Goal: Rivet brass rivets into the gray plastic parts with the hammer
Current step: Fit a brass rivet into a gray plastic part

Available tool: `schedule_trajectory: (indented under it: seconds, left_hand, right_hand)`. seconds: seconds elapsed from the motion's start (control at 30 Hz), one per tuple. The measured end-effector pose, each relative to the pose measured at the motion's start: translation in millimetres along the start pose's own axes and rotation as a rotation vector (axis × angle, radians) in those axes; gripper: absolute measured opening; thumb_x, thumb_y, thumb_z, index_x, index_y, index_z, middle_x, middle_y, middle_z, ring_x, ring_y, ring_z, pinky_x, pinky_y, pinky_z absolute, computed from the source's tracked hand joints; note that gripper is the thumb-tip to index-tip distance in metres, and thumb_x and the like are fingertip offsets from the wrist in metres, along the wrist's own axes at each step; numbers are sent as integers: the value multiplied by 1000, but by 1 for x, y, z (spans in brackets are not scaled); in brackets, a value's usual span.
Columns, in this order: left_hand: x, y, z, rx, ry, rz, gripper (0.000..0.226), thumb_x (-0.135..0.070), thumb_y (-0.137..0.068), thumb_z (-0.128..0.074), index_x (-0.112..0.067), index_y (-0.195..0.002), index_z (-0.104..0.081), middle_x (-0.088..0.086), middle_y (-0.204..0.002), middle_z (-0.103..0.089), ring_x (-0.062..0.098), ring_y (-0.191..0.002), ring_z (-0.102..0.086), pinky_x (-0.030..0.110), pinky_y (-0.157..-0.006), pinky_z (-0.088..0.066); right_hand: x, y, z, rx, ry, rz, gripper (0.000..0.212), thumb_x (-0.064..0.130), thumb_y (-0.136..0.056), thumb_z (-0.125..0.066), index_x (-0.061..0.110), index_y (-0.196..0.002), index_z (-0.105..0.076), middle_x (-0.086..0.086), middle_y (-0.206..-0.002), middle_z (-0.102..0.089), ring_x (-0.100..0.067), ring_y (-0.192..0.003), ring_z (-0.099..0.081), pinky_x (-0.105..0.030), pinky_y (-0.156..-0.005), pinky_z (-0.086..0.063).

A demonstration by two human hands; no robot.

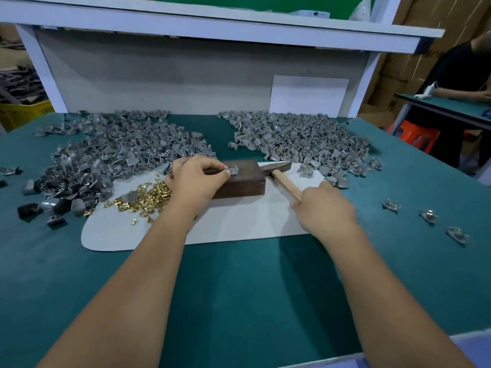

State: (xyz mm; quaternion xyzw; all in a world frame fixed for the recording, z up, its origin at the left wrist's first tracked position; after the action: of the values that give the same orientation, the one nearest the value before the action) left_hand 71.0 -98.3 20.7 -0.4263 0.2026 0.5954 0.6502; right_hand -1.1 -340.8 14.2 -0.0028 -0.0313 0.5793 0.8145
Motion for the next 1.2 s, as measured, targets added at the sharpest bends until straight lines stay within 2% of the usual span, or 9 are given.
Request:
schedule_trajectory:
  seconds: [0.1,0.2,0.3,0.5,0.73,0.9,1.0,1.1,1.2]
  left_hand:
    - [0,-1,-1,2,73,-5,20,-41,-81,-76,-45,-66,-63,-20,-101,-64,21,-126,-42,40,-109,-28]
    - [1,1,0,-10,84,3,23,-40,-81,-76,-46,-64,-62,-23,-97,-64,20,-124,-46,49,-108,-36]
    - [0,2,1,-31,80,3,22,-41,-81,-76,-45,-64,-63,-23,-97,-64,19,-123,-44,49,-107,-35]
    - [-2,2,0,-35,142,20,20,-38,-81,-77,-42,-66,-64,-18,-99,-68,21,-124,-46,50,-107,-35]
    - [-4,1,1,-70,126,-10,29,-32,-82,-76,-51,-65,-62,-18,-97,-67,23,-119,-54,49,-106,-39]
    - [-1,2,1,-97,93,8,16,-34,-81,-75,-45,-71,-70,-21,-96,-66,19,-121,-50,44,-106,-28]
    - [-1,2,4,-118,27,38,26,-40,-81,-75,-48,-61,-61,-24,-94,-65,16,-121,-47,35,-92,-20]
    - [2,1,0,-89,149,24,31,-32,-79,-79,-49,-60,-62,-19,-94,-69,20,-120,-53,42,-107,-30]
    - [3,0,-1,-82,206,15,33,-28,-79,-80,-49,-60,-64,-17,-92,-70,21,-117,-56,46,-107,-36]
  right_hand:
    - [7,3,9,-76,-72,27,22,22,-89,-51,12,-107,-58,-10,-108,-56,-30,-101,-54,-29,-70,-33]
    - [3,0,15,-62,-184,-11,6,17,-84,-51,13,-82,-47,0,-73,-47,-26,-72,-47,-26,-57,-31]
    - [-7,-5,28,-116,-267,-44,7,14,-84,-52,11,-83,-45,-1,-67,-45,-19,-56,-42,-25,-47,-25]
    - [-7,7,61,-394,-423,39,11,38,-95,-48,28,-100,-49,6,-71,-54,-24,-63,-48,-30,-51,-29]
    - [14,20,70,-379,-461,146,37,37,-91,-55,52,-125,-52,8,-99,-69,-25,-89,-62,-30,-65,-40]
    - [25,35,73,-498,-299,221,40,38,-95,-48,52,-132,-43,0,-90,-68,-25,-68,-49,-31,-57,-32]
    - [35,37,70,-435,-190,284,38,38,-95,-47,51,-131,-44,-1,-90,-68,-28,-78,-60,-31,-59,-33]
    - [30,39,82,-516,-252,248,39,37,-95,-49,49,-131,-46,-2,-80,-67,-29,-67,-56,-31,-55,-35]
    - [32,42,80,-533,-211,243,39,35,-95,-48,46,-132,-46,-3,-80,-65,-28,-64,-50,-31,-55,-32]
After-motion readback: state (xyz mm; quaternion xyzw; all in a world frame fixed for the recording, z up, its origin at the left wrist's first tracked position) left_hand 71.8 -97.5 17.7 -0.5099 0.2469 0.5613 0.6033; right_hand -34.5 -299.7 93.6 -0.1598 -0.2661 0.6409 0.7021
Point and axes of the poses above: each hand's wrist, its own y-axis away from the middle knuckle, its own z-axis out of the back of the hand, x = y × z, the point moved 9 cm from there along -y, towards the middle knuckle
